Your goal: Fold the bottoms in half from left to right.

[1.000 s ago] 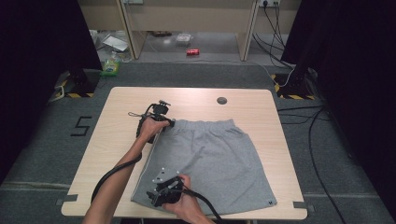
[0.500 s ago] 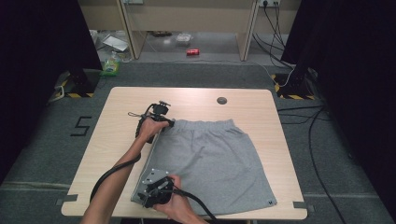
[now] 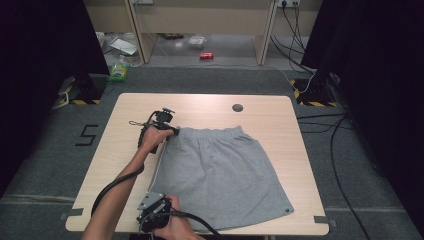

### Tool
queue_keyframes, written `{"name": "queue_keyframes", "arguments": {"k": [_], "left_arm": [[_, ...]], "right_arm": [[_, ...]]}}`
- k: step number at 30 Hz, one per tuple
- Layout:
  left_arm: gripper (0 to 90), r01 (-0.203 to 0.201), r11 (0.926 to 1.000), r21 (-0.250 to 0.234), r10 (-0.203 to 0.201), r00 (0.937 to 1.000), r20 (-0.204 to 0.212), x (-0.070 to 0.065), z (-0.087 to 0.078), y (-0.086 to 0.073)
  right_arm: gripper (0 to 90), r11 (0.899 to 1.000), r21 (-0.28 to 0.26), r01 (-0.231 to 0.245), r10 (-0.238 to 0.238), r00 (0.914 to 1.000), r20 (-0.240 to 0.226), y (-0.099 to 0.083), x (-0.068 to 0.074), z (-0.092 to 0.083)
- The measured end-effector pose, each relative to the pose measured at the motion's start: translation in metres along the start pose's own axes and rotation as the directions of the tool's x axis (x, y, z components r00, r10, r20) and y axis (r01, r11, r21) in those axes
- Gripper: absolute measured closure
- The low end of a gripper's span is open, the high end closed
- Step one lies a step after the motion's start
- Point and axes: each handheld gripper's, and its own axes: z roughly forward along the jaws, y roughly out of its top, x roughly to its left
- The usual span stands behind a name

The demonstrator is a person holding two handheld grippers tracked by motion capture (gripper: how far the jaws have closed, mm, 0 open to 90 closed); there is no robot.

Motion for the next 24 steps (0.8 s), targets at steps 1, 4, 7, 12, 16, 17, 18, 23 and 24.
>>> {"name": "queue_keyframes", "arguments": {"k": [1,4,7,12,16,17,18,23,24], "left_arm": [[78.8,0.002,1.0,-0.001,-0.002,1.0,0.001,0.0,0.0,0.0],[78.7,-0.003,1.0,-0.002,0.003,1.0,-0.002,0.0,0.0,0.0],[78.0,0.011,0.9999,-0.001,-0.011,0.9999,0.012,0.002,0.0,-0.001],[77.9,0.025,0.9997,-0.006,-0.025,0.9995,0.021,0.003,0.0,-0.001],[78.1,0.033,0.9994,-0.004,-0.033,0.9984,0.045,0.007,0.0,-0.001],[78.1,0.035,0.9994,-0.001,-0.035,0.9981,0.051,0.008,0.0,-0.001],[78.3,0.033,0.9995,0.003,-0.033,0.9981,0.052,0.008,0.0,0.0],[82.4,-0.006,0.9997,0.023,0.005,0.9993,0.038,0.001,-0.004,0.007],[82.7,-0.01,0.9997,0.023,0.009,0.9992,0.039,-0.001,-0.006,0.009]], "right_arm": [[37.5,1.0,-0.006,-0.006,0.006,1.0,0.007,-0.001,0.001,0.0],[39.0,1.0,-0.022,-0.01,0.011,0.9998,0.019,-0.003,0.001,0.0],[48.1,1.0,-0.022,-0.019,0.02,0.9996,0.022,-0.003,0.001,-0.001],[66.8,1.0,-0.024,-0.009,0.009,0.9999,0.009,-0.003,0.0,-0.003],[78.1,0.999,-0.038,-0.004,0.004,1.0,0.008,-0.005,-0.006,-0.004],[79.4,0.999,-0.035,0.002,-0.002,1.0,0.002,-0.005,-0.008,-0.005],[80.4,1.0,-0.03,-0.009,0.009,0.9999,-0.011,-0.005,-0.01,-0.006],[82.2,0.997,-0.074,-0.034,0.031,0.9984,-0.047,-0.008,-0.018,-0.02],[82.1,0.995,-0.085,-0.042,0.038,0.9981,-0.048,-0.008,-0.021,-0.025]]}}
